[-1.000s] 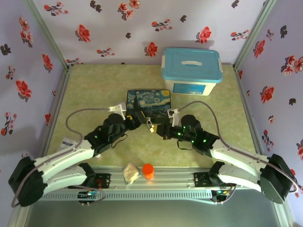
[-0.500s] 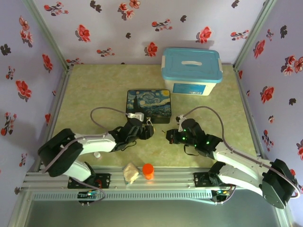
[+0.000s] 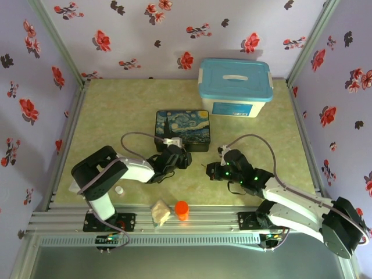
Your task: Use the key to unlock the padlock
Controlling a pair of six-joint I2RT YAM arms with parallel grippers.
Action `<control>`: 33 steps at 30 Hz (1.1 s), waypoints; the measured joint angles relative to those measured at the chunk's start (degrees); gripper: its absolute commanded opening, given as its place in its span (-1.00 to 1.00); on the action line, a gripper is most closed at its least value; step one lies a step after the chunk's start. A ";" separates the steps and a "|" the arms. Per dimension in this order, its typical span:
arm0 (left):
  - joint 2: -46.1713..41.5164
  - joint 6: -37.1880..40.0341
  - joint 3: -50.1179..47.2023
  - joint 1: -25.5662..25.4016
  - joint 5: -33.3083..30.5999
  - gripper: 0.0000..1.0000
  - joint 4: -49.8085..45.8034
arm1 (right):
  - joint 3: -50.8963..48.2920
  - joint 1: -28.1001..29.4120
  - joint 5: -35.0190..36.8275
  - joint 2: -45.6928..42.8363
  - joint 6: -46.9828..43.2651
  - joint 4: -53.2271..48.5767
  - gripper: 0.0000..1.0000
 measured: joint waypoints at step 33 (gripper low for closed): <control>-8.63 -17.73 -2.34 -0.26 3.48 -1.00 2.27 | -8.61 -4.76 -13.18 30.21 24.06 52.35 -1.00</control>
